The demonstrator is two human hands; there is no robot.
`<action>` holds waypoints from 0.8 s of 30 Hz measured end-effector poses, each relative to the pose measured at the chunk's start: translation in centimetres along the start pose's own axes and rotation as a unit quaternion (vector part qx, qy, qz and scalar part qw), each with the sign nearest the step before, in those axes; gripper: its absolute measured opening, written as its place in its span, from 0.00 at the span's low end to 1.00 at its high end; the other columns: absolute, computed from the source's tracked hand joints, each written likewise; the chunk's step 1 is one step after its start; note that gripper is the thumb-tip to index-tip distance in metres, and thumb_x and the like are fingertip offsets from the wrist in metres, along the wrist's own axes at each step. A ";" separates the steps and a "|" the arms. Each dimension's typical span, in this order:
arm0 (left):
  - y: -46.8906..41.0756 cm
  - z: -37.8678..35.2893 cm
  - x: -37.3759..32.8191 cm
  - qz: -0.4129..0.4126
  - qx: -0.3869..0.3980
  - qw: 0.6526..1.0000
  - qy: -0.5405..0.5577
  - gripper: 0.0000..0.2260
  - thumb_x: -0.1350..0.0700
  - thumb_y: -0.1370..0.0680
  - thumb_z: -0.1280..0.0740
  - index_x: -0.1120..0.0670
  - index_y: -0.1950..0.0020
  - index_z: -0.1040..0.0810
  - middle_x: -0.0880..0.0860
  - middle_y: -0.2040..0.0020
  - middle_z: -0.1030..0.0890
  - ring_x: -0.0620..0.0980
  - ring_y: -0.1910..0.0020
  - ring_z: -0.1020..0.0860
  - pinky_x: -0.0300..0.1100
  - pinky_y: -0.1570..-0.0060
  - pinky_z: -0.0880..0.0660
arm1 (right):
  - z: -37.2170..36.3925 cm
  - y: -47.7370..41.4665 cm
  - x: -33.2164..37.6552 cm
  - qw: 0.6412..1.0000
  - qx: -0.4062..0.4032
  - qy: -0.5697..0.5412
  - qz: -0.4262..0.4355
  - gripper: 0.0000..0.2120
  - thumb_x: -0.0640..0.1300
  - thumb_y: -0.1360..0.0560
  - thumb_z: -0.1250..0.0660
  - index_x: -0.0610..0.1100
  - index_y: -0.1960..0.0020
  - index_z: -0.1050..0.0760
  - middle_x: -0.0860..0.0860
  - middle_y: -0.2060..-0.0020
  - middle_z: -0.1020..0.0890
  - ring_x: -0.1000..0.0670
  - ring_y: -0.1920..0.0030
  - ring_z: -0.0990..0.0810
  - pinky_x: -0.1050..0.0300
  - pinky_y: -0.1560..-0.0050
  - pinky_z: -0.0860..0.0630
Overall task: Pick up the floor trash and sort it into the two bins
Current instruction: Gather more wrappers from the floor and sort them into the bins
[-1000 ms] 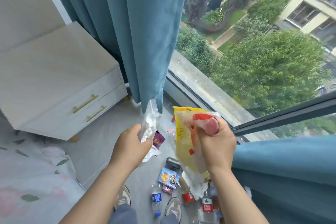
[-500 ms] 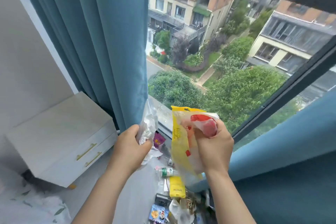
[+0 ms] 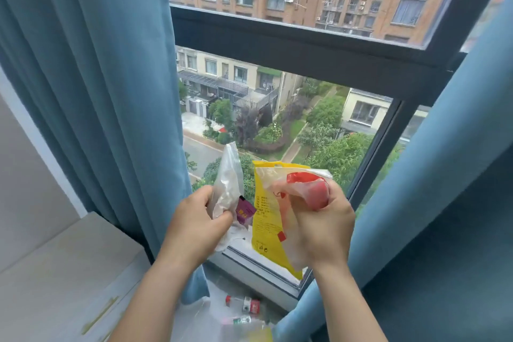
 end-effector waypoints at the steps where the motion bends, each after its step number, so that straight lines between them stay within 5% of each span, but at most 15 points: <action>1: -0.6 -0.1 -0.5 -0.011 0.005 1.000 0.002 0.03 0.57 0.30 0.32 0.55 0.61 0.25 0.52 0.67 0.22 0.52 0.64 0.25 0.46 0.64 0.28 | 0.3 -0.1 0.2 1.000 -0.013 0.005 0.000 0.11 0.50 0.34 0.22 0.55 0.55 0.21 0.61 0.65 0.17 0.59 0.64 0.20 0.62 0.65 0.24; 11: -5.5 -1.9 -2.1 -0.144 0.164 0.974 0.057 0.03 0.59 0.30 0.30 0.54 0.62 0.24 0.50 0.69 0.22 0.50 0.67 0.26 0.44 0.67 0.31 | 1.0 1.8 1.1 0.980 -0.181 0.061 -0.055 0.11 0.46 0.34 0.23 0.57 0.57 0.23 0.62 0.67 0.19 0.63 0.62 0.21 0.70 0.66 0.29; 24: 0.7 -7.2 -6.3 -0.251 0.372 0.886 0.120 0.03 0.57 0.34 0.33 0.54 0.61 0.23 0.52 0.67 0.20 0.52 0.66 0.24 0.50 0.63 0.25 | 9.6 10.9 1.0 0.907 -0.371 0.147 -0.136 0.11 0.45 0.35 0.23 0.53 0.55 0.22 0.58 0.64 0.18 0.53 0.61 0.20 0.52 0.57 0.21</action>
Point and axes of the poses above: each hand's wrist, its own y-axis away from the middle knuckle, its own z-axis out of the back of the hand, x = y × z, the point moved 5 cm from there along -y, towards the middle knuckle
